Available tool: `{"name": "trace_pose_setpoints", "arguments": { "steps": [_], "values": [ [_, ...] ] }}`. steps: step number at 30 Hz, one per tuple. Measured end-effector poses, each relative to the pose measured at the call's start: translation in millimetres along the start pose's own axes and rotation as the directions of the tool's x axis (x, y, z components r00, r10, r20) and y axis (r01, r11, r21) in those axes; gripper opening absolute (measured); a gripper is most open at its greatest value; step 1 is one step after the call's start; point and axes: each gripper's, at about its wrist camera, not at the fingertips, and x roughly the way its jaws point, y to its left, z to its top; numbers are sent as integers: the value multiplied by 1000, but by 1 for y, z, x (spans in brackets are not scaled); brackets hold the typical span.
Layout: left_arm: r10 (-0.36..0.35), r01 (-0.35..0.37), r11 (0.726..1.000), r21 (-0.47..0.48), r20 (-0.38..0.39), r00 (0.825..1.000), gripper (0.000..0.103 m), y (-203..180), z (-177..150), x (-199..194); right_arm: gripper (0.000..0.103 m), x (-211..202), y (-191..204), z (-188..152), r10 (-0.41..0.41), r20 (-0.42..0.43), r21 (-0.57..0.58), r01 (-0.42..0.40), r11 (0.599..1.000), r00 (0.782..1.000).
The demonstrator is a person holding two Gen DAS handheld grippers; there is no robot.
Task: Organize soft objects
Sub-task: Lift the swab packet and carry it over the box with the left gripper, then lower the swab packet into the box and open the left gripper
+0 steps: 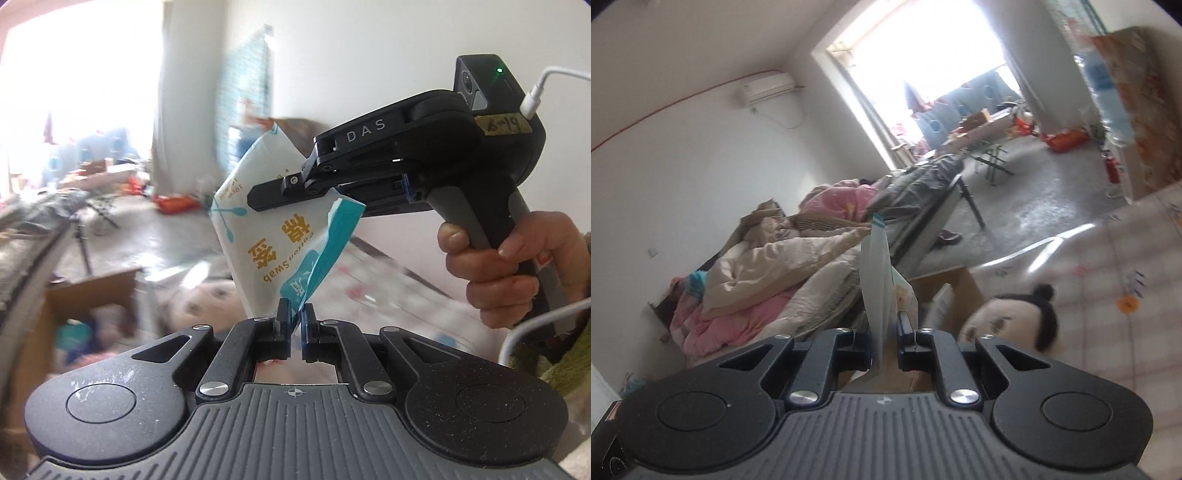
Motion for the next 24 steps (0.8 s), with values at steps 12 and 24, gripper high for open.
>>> {"name": "trace_pose_setpoints", "arguments": {
  "steps": [12,24],
  "values": [
    [82,-137,950,-280,-201,976,4,178,32,84,11,216,-8,56,9,-226,31,-2,1000,974],
    [-5,-176,904,-391,-419,908,5,239,-8,171,11,314,-57,29,-232,-399,-64,225,972,887]
  ]
}}
